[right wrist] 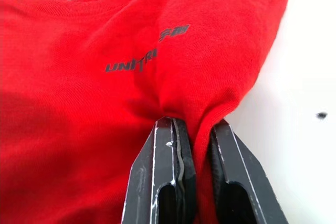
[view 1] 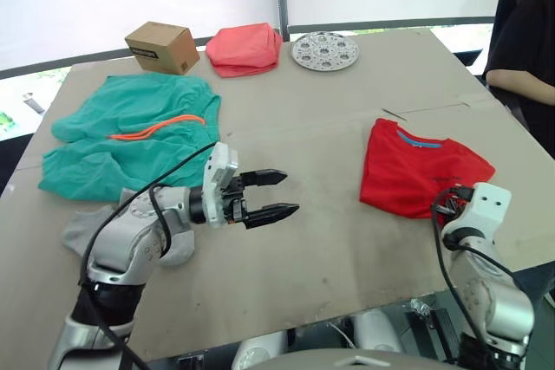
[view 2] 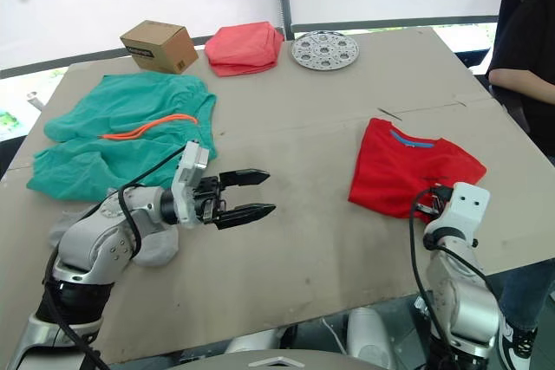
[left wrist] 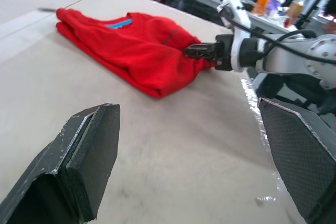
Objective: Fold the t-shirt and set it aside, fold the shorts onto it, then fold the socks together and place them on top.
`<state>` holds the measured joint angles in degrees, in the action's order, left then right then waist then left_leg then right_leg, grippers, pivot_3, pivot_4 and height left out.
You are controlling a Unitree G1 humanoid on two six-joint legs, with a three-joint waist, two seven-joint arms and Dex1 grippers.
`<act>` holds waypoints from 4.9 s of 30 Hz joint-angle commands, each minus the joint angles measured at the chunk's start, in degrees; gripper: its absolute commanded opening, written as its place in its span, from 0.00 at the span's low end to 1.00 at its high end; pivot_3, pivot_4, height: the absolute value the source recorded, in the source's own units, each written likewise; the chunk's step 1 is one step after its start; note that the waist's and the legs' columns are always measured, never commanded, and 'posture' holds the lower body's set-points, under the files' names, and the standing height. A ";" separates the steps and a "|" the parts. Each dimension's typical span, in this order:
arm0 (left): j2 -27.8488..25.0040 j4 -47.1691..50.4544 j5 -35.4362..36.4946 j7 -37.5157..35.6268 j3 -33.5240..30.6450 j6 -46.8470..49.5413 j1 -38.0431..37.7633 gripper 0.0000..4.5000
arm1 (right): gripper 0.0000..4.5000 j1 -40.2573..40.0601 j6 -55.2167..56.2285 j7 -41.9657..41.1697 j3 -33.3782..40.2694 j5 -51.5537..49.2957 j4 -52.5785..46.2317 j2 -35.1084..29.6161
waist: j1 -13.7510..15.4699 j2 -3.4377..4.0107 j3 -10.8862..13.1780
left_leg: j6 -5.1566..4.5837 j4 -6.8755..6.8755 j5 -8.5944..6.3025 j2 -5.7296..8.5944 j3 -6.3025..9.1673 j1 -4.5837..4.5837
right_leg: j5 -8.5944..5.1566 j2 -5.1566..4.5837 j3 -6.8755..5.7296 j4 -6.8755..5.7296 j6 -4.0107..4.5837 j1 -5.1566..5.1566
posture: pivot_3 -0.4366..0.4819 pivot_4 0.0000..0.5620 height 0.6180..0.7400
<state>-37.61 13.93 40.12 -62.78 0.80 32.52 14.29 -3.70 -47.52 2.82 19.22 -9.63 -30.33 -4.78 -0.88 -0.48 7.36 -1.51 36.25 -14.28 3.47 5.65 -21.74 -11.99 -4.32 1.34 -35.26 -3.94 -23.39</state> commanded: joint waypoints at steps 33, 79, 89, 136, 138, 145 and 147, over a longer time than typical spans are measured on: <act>7.22 -2.53 -3.72 0.72 2.23 -2.96 1.05 1.00 | 1.00 -0.15 -20.17 -1.02 1.17 -16.99 -19.65 -7.68 | 0.77 -0.09 0.19 | -0.02 0.02 -0.03 -0.34 0.04 -0.07 | 0.13 0.20 -0.11 0.44 0.14 0.23 | 0.48 0.27 1.00; 7.55 1.20 -4.20 4.27 1.12 -4.11 -2.64 1.00 | 0.55 14.18 0.34 -48.41 -12.76 -7.66 16.34 -49.52 | 0.84 -0.18 0.49 | -0.03 0.10 -0.04 -0.38 0.25 -0.06 | 0.24 0.20 -0.32 0.51 0.02 0.46 | 0.48 0.27 1.00; 8.23 -1.35 -5.01 2.83 2.16 -4.80 -0.85 1.00 | 0.86 -3.62 -12.55 -35.15 7.50 -13.01 -9.80 -35.31 | 1.81 -0.19 0.50 | -0.04 0.22 -0.04 -0.33 0.13 -0.07 | 0.05 0.17 -0.27 0.51 -0.07 0.46 | 0.48 0.27 1.00; 3.73 -33.03 -35.28 34.57 -3.33 -12.81 10.75 0.88 | 1.00 21.58 13.72 -35.92 -30.35 -10.12 -2.06 -19.40 | 1.63 -0.31 0.53 | 0.02 0.15 -0.02 -0.18 0.35 -0.02 | 0.27 0.18 -0.38 0.39 -0.03 0.33 | 0.48 0.27 1.00; 4.15 -35.45 -35.39 31.99 -2.15 -14.72 12.41 0.74 | 1.00 20.71 14.16 -35.41 -30.03 -9.16 -2.36 -19.85 | 1.54 -0.32 0.51 | 0.02 0.15 -0.02 -0.17 0.33 -0.01 | 0.28 0.18 -0.36 0.38 -0.04 0.33 | 0.48 0.27 1.00; 9.30 -47.63 -33.88 22.12 0.14 -23.73 25.51 0.02 | 1.00 21.56 14.16 -31.45 -27.72 -6.74 -1.25 -18.82 | 1.83 -0.37 0.52 | 0.11 0.22 0.04 -0.04 0.44 -0.12 | 0.29 0.15 -0.44 0.37 -0.03 0.32 | 0.48 0.27 1.00; 11.42 -50.39 -33.85 18.71 1.56 -24.32 28.83 0.01 | 1.00 21.54 14.11 -31.48 -27.76 -6.25 -1.20 -19.36 | 1.74 -0.39 0.51 | 0.22 0.23 0.10 0.00 0.46 -0.13 | 0.29 0.12 -0.44 0.36 -0.04 0.33 | 0.48 0.27 1.00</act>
<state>-26.87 -36.03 5.79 -41.26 1.31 10.07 41.32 17.10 -34.35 -29.09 -10.12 -16.25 -30.33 -23.79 0.86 -0.87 7.87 -1.29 36.48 -14.17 3.56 6.10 -21.91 -11.70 -4.19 0.90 -34.90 -3.98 -23.05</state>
